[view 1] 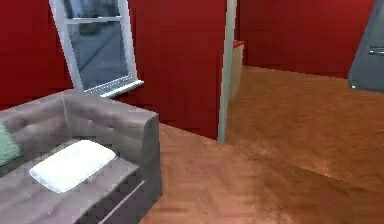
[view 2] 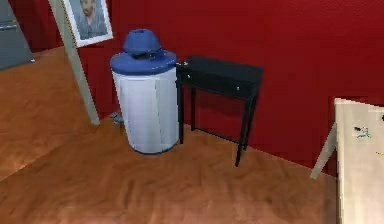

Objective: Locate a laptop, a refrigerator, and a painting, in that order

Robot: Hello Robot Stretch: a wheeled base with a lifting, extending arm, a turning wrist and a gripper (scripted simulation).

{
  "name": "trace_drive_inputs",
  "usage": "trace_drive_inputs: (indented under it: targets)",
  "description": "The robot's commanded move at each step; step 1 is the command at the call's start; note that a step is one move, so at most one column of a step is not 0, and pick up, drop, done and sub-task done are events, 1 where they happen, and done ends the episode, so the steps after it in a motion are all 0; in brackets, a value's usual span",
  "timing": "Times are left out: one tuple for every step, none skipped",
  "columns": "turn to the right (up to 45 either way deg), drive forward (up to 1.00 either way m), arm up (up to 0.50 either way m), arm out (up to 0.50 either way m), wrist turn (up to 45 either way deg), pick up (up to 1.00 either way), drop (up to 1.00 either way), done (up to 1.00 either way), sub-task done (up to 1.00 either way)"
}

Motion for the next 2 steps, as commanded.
trace_drive_inputs:
  targets:
    - [15.0, 0.00, 0.00, 0.00, 0.0, 0.00, 0.00, 0.00, 0.00]
    - [0.0, 0.15, 0.00, 0.00, 0.0, 0.00, 0.00, 0.00, 0.00]
